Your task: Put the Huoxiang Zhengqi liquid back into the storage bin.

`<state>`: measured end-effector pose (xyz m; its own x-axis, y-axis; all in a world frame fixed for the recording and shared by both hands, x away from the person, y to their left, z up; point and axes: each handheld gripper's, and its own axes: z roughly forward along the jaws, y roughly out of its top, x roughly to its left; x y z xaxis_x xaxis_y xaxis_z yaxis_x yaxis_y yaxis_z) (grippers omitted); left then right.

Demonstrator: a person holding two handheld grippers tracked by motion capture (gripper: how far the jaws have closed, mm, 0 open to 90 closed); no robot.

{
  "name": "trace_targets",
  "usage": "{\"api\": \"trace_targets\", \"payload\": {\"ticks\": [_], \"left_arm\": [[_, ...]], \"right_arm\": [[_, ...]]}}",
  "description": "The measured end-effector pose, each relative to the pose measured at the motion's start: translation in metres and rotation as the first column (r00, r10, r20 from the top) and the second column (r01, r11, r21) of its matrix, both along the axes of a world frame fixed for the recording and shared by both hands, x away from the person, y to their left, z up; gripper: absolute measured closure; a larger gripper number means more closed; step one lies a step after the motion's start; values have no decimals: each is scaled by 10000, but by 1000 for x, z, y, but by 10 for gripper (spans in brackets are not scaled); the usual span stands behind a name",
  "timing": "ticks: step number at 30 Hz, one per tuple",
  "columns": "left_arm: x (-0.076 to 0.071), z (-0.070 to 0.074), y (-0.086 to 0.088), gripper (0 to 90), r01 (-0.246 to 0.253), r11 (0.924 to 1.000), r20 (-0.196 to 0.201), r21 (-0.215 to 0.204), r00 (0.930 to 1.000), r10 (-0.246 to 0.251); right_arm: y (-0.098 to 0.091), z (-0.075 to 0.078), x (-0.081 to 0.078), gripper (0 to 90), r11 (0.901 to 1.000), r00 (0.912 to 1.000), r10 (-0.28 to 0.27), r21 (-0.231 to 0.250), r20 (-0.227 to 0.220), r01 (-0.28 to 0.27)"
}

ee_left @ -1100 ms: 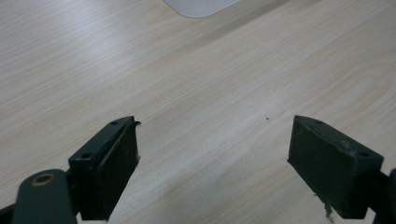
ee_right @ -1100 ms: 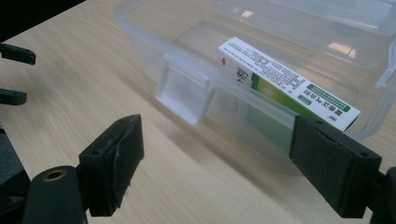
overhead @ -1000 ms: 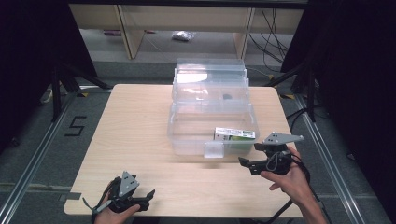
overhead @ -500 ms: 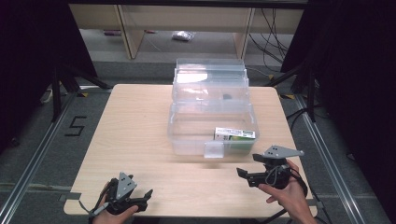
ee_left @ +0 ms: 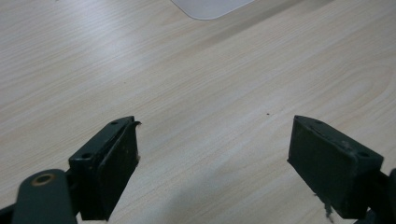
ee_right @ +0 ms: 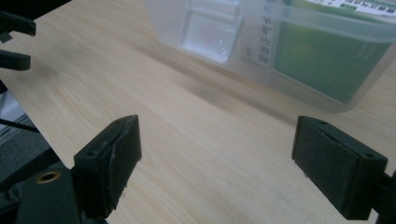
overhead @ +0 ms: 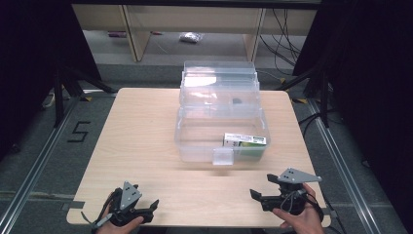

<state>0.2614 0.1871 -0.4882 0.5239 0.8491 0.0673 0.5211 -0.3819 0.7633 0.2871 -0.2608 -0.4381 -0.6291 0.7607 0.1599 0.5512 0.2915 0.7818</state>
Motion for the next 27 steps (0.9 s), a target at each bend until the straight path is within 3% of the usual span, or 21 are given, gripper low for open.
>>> {"api": "trace_targets", "payload": {"ticks": [1, 2, 3, 4, 5, 8, 9, 10, 13, 14, 15, 16, 17, 20, 22, 27], "left_arm": [[0, 0, 0, 153, 30, 10000, 1, 93, 10000, -30], [0, 0, -2, 153, -16, 9994, -9, -335, 10000, 16], [0, 0, -2, 153, -13, 9994, -24, -352, 10000, 12], [0, -1, -2, 153, 40, 9994, -5, -338, 10000, -40], [1, 0, -1, 153, 149, 9999, -94, 47, 9998, -148], [0, 0, -1, 152, 292, 9995, 2, -125, 9996, -292], [0, -1, -4, 152, 150, 9992, 59, -362, 9999, -148], [-1, -1, -3, 152, 189, 9993, 81, -316, 9998, -187], [-1, 1, -2, 152, 330, 9994, -59, -32, 9994, -331], [-2, -1, -5, 152, 234, 9993, 36, -289, 9997, -233], [-2, -1, -5, 152, 234, 9993, 36, -289, 9997, -233], [-2, 1, -3, 152, 307, 9995, -94, 52, 9995, -306], [-2, 1, -3, 152, 307, 9995, -94, 52, 9995, -306], [-2, 1, -3, 152, 393, 9992, -151, 84, 9991, -392], [-2, 0, -3, 152, 415, 9991, -35, -123, 9991, -416], [-2, 0, -3, 152, 470, 9989, -148, 22, 9988, -470]], "right_arm": [[1, -1, -1, 167, 9999, 10000, 13, 106, -75, -12], [-1, -3, -1, 166, 9999, 9997, 101, -66, 215, -100], [0, -4, -5, 166, 9999, 9998, -60, 88, -174, 61], [-2, -5, -4, 165, 9998, 9998, 173, -68, 85, -172], [-3, -7, -4, 163, 9998, 9997, 187, -13, 145, -187], [-7, -11, -9, 161, 9998, 9998, 155, 113, 130, -156], [-6, -12, -13, 162, 9997, 9998, -18, 232, -206, 23], [-9, -13, -13, 163, 10000, 9999, 76, 41, 105, -76], [-10, -18, -19, 163, 9994, 9998, -157, 291, -102, 160], [-13, -19, -22, 163, 10000, 9999, -49, 62, -128, 50], [-14, -21, -23, 163, 10000, 10000, 16, -59, 54, -16], [-12, -22, -25, 163, 9999, 9999, -109, 77, -61, 109], [-13, -23, -24, 164, 9998, 10000, -6, -216, 98, 8], [-10, -26, -27, 164, 9999, 9999, 41, -166, -126, -44], [-9, -28, -28, 164, 9997, 9997, 19, -252, -251, -26], [-11, -35, -29, 164, 9996, 9977, 204, -165, -651, -215]]}}
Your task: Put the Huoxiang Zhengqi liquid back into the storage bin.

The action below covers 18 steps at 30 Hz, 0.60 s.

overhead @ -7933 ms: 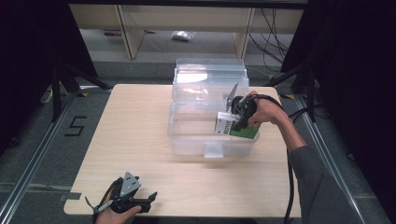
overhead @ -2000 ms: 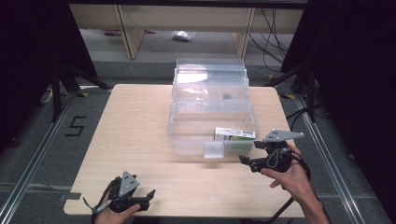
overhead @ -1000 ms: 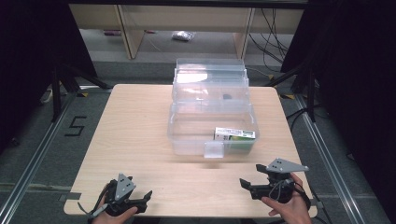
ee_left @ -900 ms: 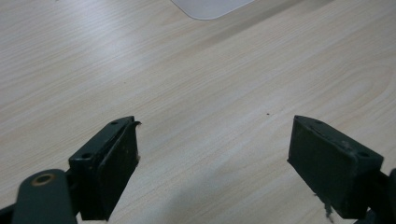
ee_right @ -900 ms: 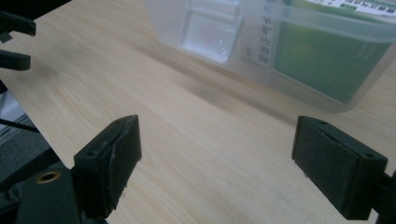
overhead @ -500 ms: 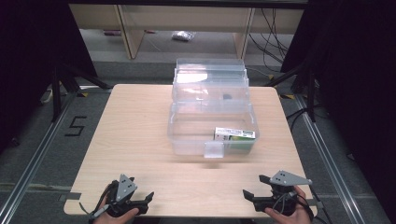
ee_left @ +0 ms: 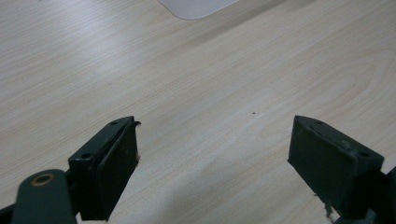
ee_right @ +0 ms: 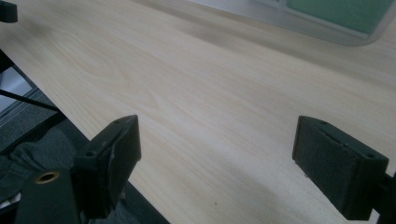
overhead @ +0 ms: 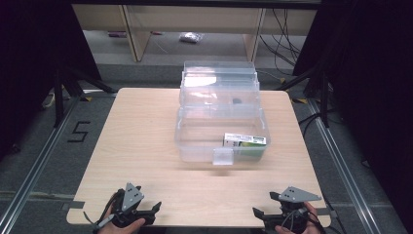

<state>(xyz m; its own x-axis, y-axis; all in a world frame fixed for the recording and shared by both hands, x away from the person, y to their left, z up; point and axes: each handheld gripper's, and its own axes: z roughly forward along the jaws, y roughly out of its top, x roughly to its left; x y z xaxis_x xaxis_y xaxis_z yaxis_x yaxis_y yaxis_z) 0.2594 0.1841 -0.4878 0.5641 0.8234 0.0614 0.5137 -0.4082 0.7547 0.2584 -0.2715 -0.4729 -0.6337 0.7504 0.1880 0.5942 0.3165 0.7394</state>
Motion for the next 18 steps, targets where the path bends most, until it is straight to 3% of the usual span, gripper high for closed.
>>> {"api": "trace_targets", "payload": {"ticks": [1, 2, 4, 6, 12, 14, 16, 18], "left_arm": [[0, 0, 0, 151, -13, 10000, -55, -8, 10000, 12], [0, 0, 0, 152, -13, 10000, -55, -8, 10000, 12], [1, -1, 1, 151, 14, 10000, -4, -27, 10000, -14], [2, -2, 0, 151, -61, 9999, 34, -113, 10000, 61], [2, -2, -2, 151, 132, 9993, -71, -352, 9999, -134], [3, -3, -3, 151, 72, 9993, -51, -374, 10000, -74], [4, -4, -4, 151, 242, 9986, -144, -479, 9996, -249], [5, -4, -3, 151, 487, 9983, -286, -313, 9984, -496]], "right_arm": [[0, 0, -1, 164, 9995, 9997, -158, -268, 177, 162], [1, -1, -2, 164, 9994, 9995, -320, -147, -47, 319], [-1, -3, 0, 164, 9993, 9995, -308, -214, 112, 310], [-1, -6, 0, 164, 9993, 9992, -384, -52, -87, 383], [-4, -9, 5, 166, 9992, 9989, -378, -164, -269, 373], [-4, -10, 6, 168, 9988, 9989, -431, -259, -160, 427], [-4, -10, 6, 167, 9989, 9989, -396, -252, -243, 390], [-2, -13, 8, 166, 9994, 9993, -244, -242, -278, 237]]}}
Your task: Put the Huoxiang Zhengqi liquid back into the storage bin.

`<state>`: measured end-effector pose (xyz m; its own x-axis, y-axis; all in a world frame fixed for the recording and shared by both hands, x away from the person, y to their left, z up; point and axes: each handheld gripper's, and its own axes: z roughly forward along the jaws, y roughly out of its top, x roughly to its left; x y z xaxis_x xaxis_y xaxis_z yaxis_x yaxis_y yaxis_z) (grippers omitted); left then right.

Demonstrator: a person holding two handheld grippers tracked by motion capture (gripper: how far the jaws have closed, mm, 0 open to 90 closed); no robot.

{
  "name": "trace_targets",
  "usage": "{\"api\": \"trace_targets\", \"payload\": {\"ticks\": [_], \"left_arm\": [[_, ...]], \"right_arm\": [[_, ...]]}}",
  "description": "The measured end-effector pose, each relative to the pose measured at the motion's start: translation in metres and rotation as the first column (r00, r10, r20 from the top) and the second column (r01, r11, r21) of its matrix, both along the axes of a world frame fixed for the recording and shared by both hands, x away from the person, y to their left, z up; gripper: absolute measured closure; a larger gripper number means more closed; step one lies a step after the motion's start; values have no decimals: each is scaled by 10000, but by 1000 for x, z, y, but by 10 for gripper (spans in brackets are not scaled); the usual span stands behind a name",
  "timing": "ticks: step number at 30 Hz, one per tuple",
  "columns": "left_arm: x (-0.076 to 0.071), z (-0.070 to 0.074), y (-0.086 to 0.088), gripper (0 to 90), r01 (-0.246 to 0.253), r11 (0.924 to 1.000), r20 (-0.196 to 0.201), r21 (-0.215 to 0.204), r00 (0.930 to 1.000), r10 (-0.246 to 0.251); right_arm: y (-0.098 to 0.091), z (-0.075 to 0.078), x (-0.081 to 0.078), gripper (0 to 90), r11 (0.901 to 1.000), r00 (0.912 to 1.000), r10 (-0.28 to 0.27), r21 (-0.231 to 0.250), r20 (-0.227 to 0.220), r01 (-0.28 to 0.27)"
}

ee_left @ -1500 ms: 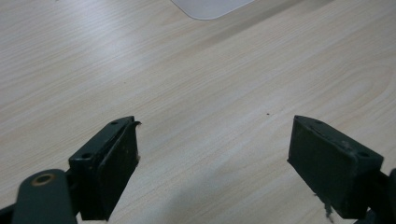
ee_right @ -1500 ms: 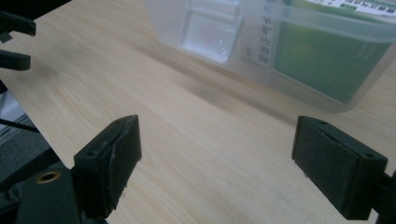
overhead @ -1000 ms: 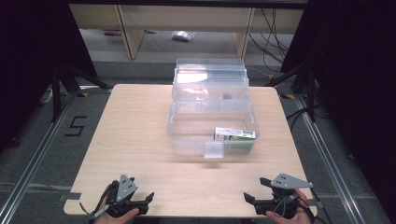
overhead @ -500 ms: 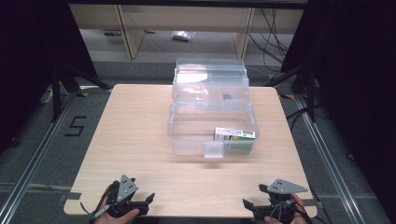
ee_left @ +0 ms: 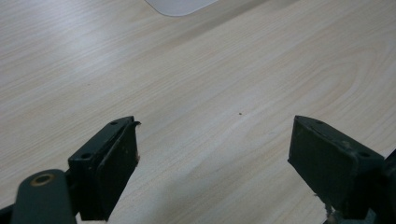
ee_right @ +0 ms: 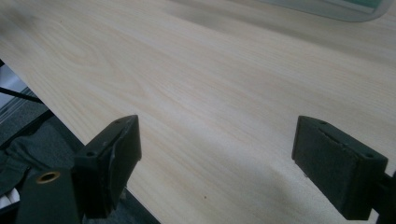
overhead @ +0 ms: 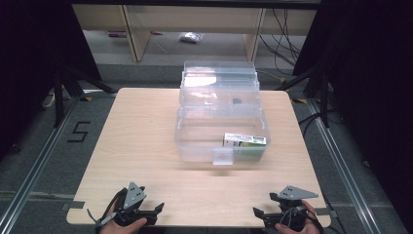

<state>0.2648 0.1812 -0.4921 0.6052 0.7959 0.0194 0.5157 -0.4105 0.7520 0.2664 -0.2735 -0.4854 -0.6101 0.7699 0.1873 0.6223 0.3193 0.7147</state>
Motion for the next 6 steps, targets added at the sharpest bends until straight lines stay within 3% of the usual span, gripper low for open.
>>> {"api": "trace_targets", "payload": {"ticks": [2, 3, 5, 6], "left_arm": [[2, -2, -2, 151, 60, 10000, 4, 37, 10000, -60], [3, -2, -3, 151, 19, 10000, 27, -34, 10000, -19], [4, -2, -2, 151, 50, 9999, 63, 149, 10000, -51], [4, -2, -2, 151, 50, 9999, 63, 149, 10000, -51]], "right_arm": [[-1, -1, 2, 166, 9998, 9996, 180, 38, -225, -180], [1, -1, 1, 165, 9997, 9988, -142, 215, -470, 152], [1, -1, 2, 165, 9992, 9985, -323, 226, -451, 333], [-2, -3, 6, 167, 10000, 10000, -11, 39, -18, 11]]}}
